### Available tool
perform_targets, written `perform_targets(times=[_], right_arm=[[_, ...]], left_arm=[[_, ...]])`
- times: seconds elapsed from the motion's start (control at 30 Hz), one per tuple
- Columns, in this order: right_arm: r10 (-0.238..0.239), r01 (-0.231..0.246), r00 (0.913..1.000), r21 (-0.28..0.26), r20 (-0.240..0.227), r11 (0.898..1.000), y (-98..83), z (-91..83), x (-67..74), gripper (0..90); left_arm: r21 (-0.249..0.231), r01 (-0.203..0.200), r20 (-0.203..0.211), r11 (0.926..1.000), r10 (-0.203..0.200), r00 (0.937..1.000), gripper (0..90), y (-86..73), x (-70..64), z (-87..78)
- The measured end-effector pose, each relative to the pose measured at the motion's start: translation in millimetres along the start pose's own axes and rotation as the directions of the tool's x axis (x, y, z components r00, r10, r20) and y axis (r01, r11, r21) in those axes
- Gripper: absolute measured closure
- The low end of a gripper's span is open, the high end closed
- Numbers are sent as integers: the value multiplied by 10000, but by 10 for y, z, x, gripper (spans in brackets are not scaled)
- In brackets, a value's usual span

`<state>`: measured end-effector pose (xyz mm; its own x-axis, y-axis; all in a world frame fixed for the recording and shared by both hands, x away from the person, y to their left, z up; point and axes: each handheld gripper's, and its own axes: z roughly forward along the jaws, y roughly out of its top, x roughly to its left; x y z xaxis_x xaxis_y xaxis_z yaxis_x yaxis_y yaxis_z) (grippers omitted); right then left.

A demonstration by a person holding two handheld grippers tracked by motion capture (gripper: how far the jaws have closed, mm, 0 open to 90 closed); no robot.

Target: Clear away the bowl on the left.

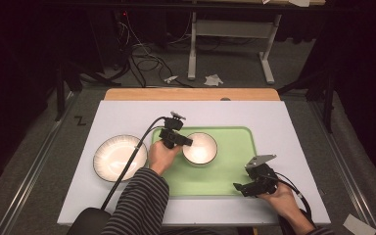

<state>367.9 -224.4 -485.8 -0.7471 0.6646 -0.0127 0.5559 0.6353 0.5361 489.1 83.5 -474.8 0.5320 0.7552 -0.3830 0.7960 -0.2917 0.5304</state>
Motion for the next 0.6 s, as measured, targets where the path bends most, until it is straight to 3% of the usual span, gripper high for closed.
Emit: perform_targets(times=[0.6], right_arm=[[12, -12, 10000, 2, -1, 10000, 0, 2, 7, 267]], left_arm=[[7, 165, -282, 9999, -165, 9995, 814, -22, 16, 100]])
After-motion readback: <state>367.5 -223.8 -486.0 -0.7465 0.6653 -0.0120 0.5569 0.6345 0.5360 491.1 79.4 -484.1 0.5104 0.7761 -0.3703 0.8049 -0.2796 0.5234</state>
